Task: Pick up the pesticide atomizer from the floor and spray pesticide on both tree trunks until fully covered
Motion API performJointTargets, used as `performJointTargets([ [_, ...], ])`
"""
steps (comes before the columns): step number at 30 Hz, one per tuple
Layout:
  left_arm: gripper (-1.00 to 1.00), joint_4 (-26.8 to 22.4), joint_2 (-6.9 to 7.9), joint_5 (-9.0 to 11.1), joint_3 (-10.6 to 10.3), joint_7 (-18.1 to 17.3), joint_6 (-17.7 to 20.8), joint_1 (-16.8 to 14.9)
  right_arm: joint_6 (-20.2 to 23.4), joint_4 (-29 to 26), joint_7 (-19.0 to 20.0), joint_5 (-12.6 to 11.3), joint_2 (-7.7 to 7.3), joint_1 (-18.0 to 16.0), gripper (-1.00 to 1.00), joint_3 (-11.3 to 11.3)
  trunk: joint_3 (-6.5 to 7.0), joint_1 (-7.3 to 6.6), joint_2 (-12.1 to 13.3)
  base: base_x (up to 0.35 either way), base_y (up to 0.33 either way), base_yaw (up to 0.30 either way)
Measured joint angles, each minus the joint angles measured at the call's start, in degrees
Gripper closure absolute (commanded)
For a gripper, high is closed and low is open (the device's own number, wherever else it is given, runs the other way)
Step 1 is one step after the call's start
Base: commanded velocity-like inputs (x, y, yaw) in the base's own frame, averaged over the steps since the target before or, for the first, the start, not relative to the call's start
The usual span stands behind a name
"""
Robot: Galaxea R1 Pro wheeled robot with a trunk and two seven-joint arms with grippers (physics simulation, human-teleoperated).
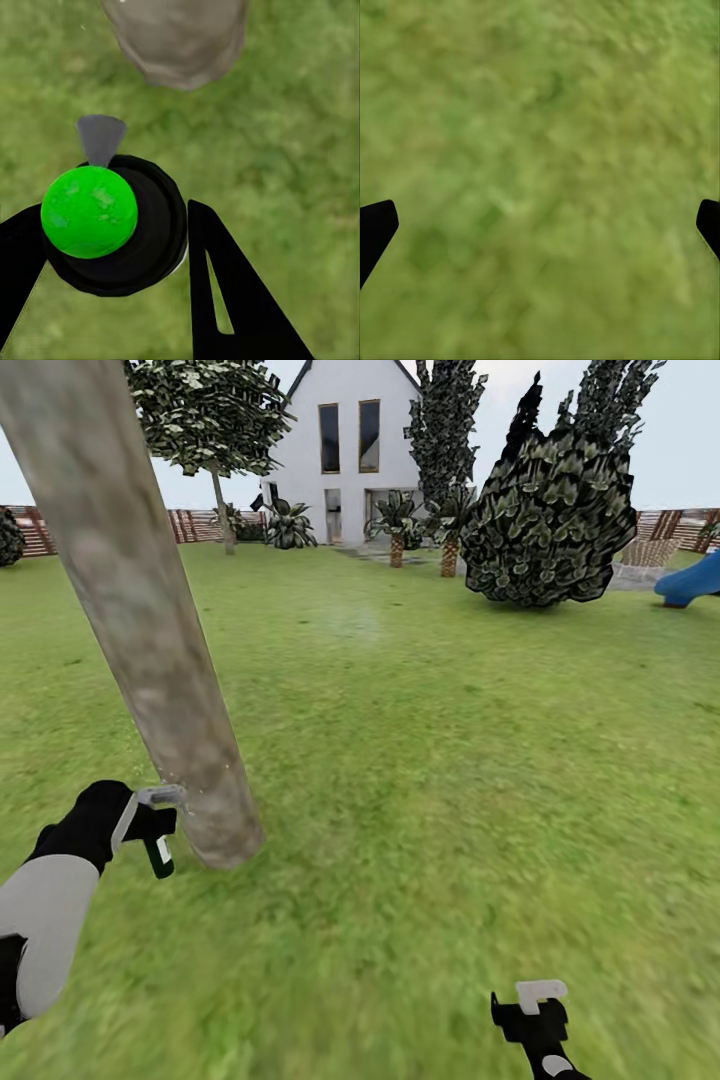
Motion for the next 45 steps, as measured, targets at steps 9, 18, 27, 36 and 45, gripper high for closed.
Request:
performJointTargets([
  [9, 1.00, -7.7, 0.27, -0.1, 0.0, -0.1, 5.8, 0.3, 0.0, 0.0, 0.1, 0.0, 0.01, 0.0, -1.00, 0.0, 0.00, 0.00, 0.0, 0.032, -0.068, 0.000],
  [18, 1.00, -7.7, 0.08, 0.1, 0.1, -0.1, 5.9, 0.4, 0.0, 0.0, 0.1, 0.0, 0.01, 0.0, -1.00, 0.1, 0.00, 0.00, 0.0, 0.093, -0.250, 0.000],
  [27, 1.00, -7.7, -0.07, 0.1, 0.3, -0.1, 5.9, 0.4, 0.0, 0.0, 0.1, 0.0, 0.10, 0.0, -1.00, 0.1, 0.00, -0.01, 0.0, 0.071, -0.253, 0.138],
  [36, 1.00, -7.7, -0.21, 0.1, 0.4, -0.3, 5.8, 0.6, 0.0, 0.0, 0.0, 0.0, 0.01, 0.0, -1.00, 0.1, 0.00, 0.02, 0.0, 0.096, -0.217, 0.007],
  [45, 1.00, -6.9, -0.15, 0.3, 0.2, -0.5, 5.3, 3.5, 0.0, 0.0, 0.0, 0.0, 0.09, 0.0, -1.00, 0.1, 0.00, -0.01, 0.0, 0.001, -0.194, 0.174],
])
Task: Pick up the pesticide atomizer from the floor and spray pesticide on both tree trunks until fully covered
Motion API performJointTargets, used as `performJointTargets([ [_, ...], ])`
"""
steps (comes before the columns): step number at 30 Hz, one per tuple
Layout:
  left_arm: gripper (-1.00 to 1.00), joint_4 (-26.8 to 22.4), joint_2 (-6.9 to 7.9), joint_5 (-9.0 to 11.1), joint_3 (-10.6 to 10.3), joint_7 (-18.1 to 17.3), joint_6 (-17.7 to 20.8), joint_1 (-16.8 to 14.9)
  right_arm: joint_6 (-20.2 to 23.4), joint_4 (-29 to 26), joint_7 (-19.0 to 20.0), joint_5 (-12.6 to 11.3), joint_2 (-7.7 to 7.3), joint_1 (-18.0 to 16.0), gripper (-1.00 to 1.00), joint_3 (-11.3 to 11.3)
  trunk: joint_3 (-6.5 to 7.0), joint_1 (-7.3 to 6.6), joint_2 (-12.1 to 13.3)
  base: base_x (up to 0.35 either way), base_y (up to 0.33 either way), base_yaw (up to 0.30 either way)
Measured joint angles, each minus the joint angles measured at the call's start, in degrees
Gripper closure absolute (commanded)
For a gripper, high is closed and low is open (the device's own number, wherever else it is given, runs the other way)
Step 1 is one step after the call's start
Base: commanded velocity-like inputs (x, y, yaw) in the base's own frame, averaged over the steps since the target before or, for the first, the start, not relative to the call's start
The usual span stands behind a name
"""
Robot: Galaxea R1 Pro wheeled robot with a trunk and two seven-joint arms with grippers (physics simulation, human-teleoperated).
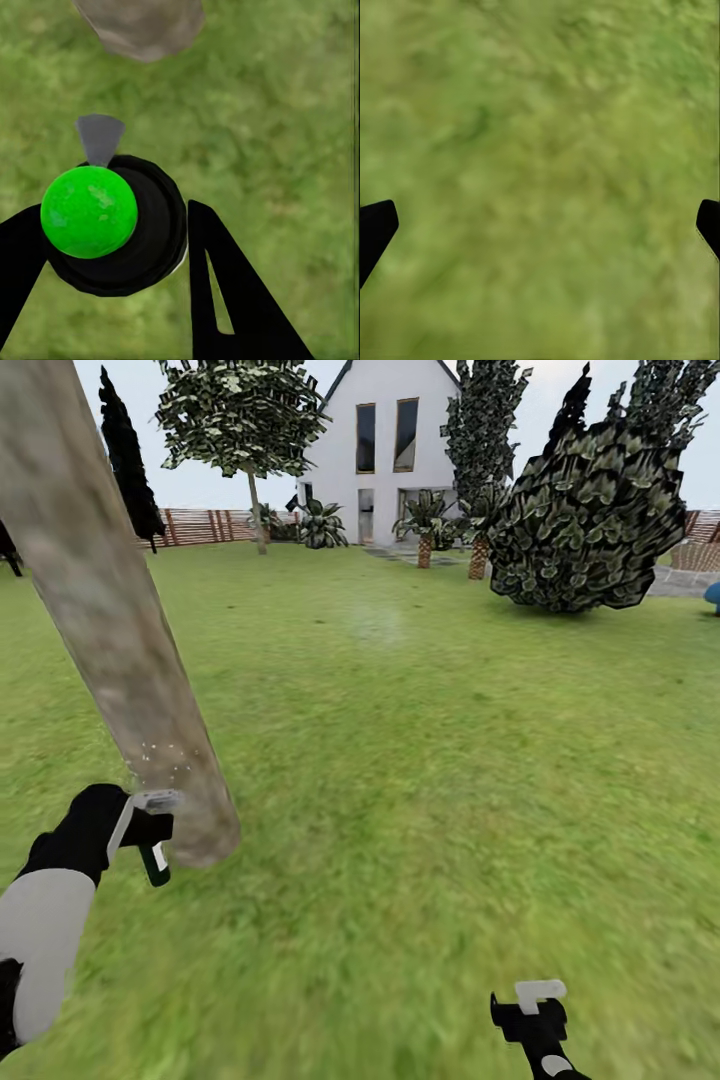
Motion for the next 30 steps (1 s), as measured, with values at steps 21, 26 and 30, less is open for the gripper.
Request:
performJointTargets([
  [21, 1.00, -0.2, 1.70, -0.8, 0.5, 0.0, -0.3, 5.2, 0.0, 0.0, 0.1, 0.0, -0.06, 0.0, -1.00, 0.0, 0.00, -0.01, 0.0, 0.144, -0.006, 0.082],
  [26, 1.00, 0.1, 1.68, 0.1, 0.2, 0.1, -4.4, 6.6, 0.0, 0.0, 0.1, 0.0, -0.01, 0.0, -1.00, 0.0, 0.00, 0.02, 0.0, 0.030, 0.005, 0.000],
  [30, 1.00, 0.3, -0.69, -0.6, 0.5, 0.1, -4.8, 7.1, 0.0, 0.0, 0.1, 0.0, 0.01, 0.0, -1.00, 0.0, 0.00, 0.02, 0.0, 0.001, 0.000, 0.109],
])
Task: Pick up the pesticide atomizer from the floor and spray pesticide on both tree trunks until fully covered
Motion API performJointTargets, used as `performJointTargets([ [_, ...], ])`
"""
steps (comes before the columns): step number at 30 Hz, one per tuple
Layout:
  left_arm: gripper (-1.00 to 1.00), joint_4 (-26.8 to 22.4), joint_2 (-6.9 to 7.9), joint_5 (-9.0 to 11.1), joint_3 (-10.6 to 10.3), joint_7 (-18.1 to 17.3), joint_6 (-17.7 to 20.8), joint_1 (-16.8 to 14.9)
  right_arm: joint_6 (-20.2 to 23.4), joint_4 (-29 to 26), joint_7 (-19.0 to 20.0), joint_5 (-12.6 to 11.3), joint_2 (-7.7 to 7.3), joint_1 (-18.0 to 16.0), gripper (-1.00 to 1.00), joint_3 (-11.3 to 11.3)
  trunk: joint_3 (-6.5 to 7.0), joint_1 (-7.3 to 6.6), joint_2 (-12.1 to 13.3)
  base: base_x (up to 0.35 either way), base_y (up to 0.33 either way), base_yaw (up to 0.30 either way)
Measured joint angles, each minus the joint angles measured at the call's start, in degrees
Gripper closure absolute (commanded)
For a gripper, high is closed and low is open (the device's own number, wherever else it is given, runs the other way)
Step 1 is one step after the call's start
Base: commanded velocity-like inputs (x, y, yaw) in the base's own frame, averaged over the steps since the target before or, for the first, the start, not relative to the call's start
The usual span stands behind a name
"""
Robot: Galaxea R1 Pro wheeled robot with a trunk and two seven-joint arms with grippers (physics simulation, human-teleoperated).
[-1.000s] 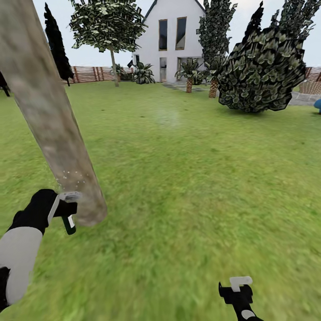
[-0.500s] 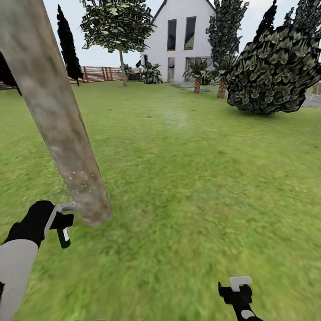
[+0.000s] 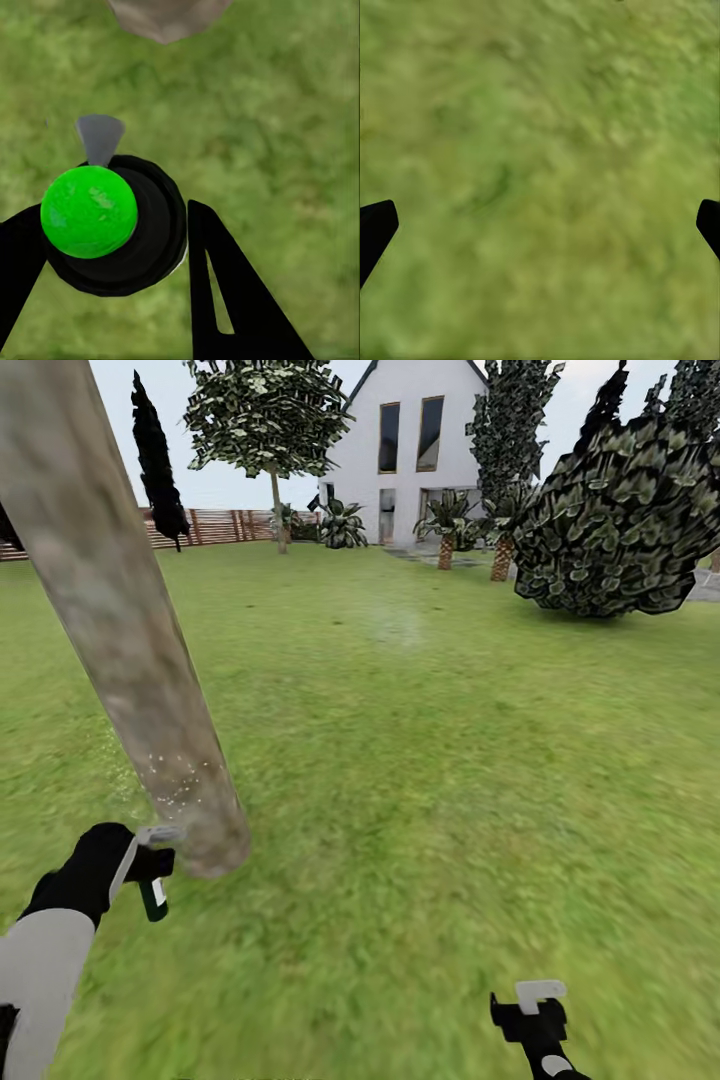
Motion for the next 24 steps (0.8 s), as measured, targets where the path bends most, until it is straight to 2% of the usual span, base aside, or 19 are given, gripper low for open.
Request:
performJointTargets([
  [3, 1.00, 1.0, 1.99, -0.2, 0.6, -0.1, -0.1, 2.5, 0.0, 0.0, 0.0, 0.0, 0.06, 0.0, -1.00, 0.0, 0.00, 0.00, 0.0, 0.000, 0.000, 0.268],
  [6, 1.00, 2.2, 2.34, 0.2, 0.7, 0.0, -1.6, 4.2, 0.0, 0.0, 0.0, 0.0, 0.09, 0.0, -1.00, 0.0, 0.00, 0.00, 0.0, 0.000, 0.000, 0.265],
  [8, 1.00, 2.4, 1.84, 0.7, 0.7, 0.1, -4.9, 4.5, 0.0, 0.0, 0.0, 0.0, 0.09, 0.0, -1.00, 0.0, 0.00, -0.01, 0.0, 0.125, -0.038, 0.091],
  [9, 1.00, 2.4, 1.38, 0.7, 0.7, 0.3, -5.4, 4.6, 0.0, 0.0, 0.0, 0.0, 0.08, 0.0, -1.00, 0.0, 0.00, -0.02, 0.0, 0.223, -0.106, 0.029],
  [11, 1.00, 2.2, -1.15, 0.6, 0.6, 1.2, -6.1, 4.6, 0.0, 0.0, 0.0, 0.1, 0.08, 0.0, -1.00, 0.0, 0.00, -0.03, 0.0, 0.259, -0.138, 0.006],
  [12, 1.00, 2.0, -1.58, 0.4, 0.6, 1.3, -6.3, 4.6, 0.0, 0.0, 0.0, 0.1, 0.08, 0.0, -1.00, 0.0, 0.00, -0.03, 0.0, 0.266, -0.157, 0.002],
  [16, 1.00, 2.2, -1.72, 0.3, 1.5, 1.4, -6.7, 4.6, 0.0, 0.0, -0.1, 0.1, 0.03, 0.0, -1.00, 0.0, 0.00, -0.03, 0.0, 0.246, -0.182, 0.000],
  [22, 1.00, 1.7, -1.56, -0.3, 1.1, 1.3, -6.7, 4.6, 0.0, 0.0, -0.1, 0.1, 0.08, 0.0, -1.00, 0.0, 0.00, -0.01, 0.0, 0.118, -0.257, 0.000],
  [24, 1.00, 2.2, -1.48, -0.7, 1.0, 2.7, -6.7, 4.6, 0.0, 0.0, -0.1, 0.1, 0.08, 0.0, -1.00, 0.0, 0.00, -0.01, 0.0, 0.080, -0.276, 0.052],
])
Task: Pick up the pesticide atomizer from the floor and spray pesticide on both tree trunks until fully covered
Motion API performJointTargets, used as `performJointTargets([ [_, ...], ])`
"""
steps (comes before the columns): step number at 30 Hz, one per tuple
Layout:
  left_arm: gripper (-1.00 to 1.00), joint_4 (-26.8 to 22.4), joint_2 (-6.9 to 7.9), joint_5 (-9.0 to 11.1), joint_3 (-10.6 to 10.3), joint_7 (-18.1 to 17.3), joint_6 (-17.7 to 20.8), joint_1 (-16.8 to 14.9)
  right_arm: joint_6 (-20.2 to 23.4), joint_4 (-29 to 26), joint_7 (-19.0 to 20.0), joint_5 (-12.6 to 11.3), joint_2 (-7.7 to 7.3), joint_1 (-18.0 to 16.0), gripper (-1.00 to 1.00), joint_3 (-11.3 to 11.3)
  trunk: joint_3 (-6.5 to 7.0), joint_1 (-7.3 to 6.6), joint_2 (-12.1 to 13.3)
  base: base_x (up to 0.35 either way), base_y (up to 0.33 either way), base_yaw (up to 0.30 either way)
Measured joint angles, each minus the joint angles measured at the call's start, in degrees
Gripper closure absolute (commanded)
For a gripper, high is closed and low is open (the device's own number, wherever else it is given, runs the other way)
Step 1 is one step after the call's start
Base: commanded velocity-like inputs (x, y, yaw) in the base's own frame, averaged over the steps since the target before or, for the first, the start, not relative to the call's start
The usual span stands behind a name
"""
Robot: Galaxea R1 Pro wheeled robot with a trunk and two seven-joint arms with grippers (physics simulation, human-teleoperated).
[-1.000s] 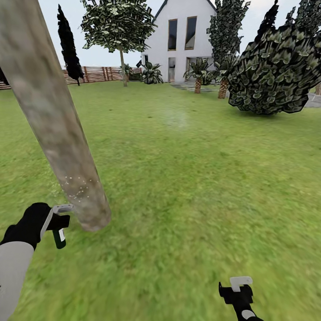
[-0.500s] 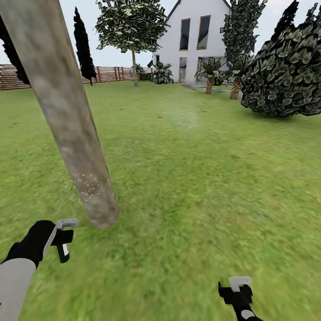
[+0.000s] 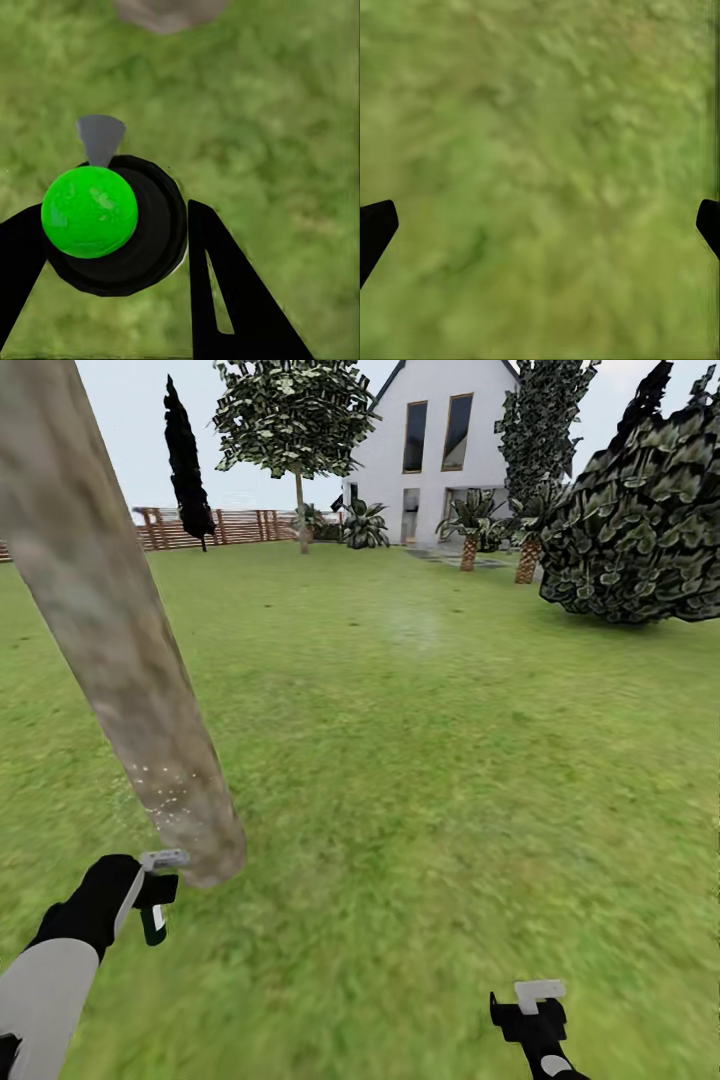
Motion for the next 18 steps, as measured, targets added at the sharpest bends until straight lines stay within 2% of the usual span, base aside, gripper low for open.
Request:
performJointTargets([
  [3, 1.00, 0.3, 0.09, 0.4, 0.1, 2.4, 0.1, 0.1, 0.0, 0.0, 0.0, 0.0, 0.02, 0.0, -1.00, 0.0, 0.00, 0.00, 0.0, 0.080, -0.276, 0.240],
  [10, 1.00, 0.5, 0.01, 0.4, 0.0, 2.8, 0.0, 0.1, 0.0, 0.0, 0.0, 0.0, 0.06, 0.0, -1.00, 0.0, 0.00, 0.00, 0.0, 0.106, -0.276, 0.268],
  [18, 1.00, 0.5, -0.06, 0.4, 0.0, 2.9, 0.0, 0.1, 0.0, 0.0, 0.0, -0.1, 0.00, 0.0, -1.00, 0.0, 0.00, -0.01, 0.0, 0.126, -0.276, 0.015],
])
